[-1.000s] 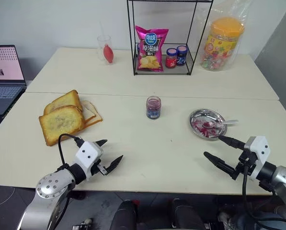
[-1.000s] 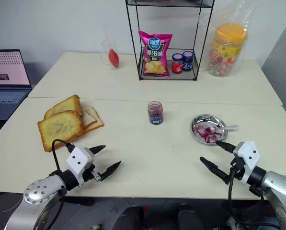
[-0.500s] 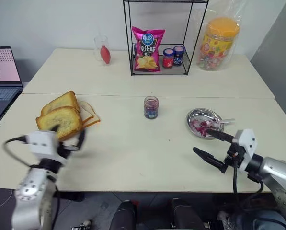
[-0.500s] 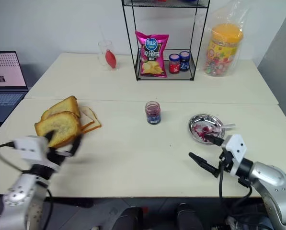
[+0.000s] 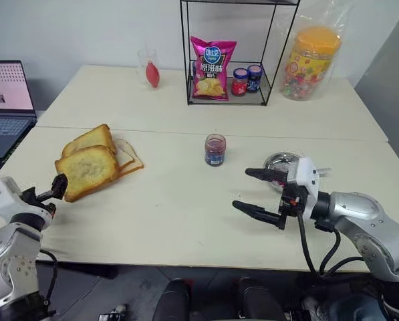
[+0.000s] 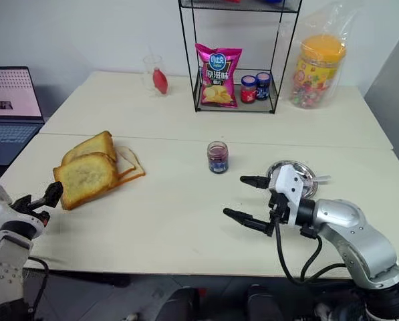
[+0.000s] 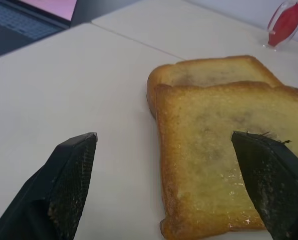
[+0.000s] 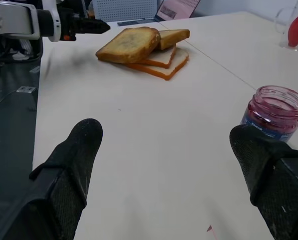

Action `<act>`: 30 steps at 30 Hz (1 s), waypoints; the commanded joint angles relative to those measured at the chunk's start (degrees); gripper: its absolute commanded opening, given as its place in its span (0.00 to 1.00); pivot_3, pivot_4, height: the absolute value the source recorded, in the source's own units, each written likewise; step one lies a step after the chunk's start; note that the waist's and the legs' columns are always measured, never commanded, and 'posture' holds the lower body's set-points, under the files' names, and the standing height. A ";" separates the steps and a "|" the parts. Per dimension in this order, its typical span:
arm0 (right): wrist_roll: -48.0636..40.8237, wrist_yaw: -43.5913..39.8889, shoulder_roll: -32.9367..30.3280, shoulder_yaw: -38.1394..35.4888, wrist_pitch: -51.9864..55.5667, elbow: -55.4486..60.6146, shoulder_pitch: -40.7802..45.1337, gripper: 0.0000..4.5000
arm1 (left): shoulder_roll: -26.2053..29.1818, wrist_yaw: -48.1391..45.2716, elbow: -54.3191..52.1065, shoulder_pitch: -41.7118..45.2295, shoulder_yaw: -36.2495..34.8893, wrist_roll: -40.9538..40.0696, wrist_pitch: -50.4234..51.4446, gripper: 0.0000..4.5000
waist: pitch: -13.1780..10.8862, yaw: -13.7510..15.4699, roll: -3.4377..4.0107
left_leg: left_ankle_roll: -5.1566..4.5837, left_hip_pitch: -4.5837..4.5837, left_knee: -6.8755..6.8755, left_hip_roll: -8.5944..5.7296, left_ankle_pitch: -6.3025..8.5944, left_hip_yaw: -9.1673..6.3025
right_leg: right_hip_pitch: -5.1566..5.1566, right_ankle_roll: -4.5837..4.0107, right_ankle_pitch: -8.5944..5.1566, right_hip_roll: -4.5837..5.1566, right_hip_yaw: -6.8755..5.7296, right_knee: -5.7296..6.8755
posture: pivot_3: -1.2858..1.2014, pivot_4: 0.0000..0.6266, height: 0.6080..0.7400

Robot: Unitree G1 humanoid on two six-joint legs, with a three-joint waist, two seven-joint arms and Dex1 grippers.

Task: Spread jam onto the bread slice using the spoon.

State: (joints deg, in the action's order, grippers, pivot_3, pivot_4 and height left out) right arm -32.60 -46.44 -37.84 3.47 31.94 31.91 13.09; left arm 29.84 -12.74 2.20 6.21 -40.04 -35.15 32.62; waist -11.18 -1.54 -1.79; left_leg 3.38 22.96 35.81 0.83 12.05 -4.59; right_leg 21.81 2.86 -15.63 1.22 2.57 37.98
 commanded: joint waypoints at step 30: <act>-0.32 -1.27 -1.58 -1.23 2.21 2.84 4.52 1.00 | -2.44 4.41 -8.20 0.77 0.69 -4.81 10.77 0.01 | 0.00 0.13 -0.01 | 0.05 0.02 -0.02 0.00 0.03 0.00 | 0.03 -0.01 0.00 0.07 -0.02 -0.02 | 0.52 0.24 1.00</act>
State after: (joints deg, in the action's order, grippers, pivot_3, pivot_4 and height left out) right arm -32.71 -47.37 -38.93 3.59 35.37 33.33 16.92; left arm 27.45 -7.02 -2.00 7.61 -38.57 -38.17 43.56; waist -11.18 -1.41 -1.80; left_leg 3.43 22.98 35.79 0.82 12.08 -4.59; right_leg 21.84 2.84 -15.64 1.29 2.55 37.96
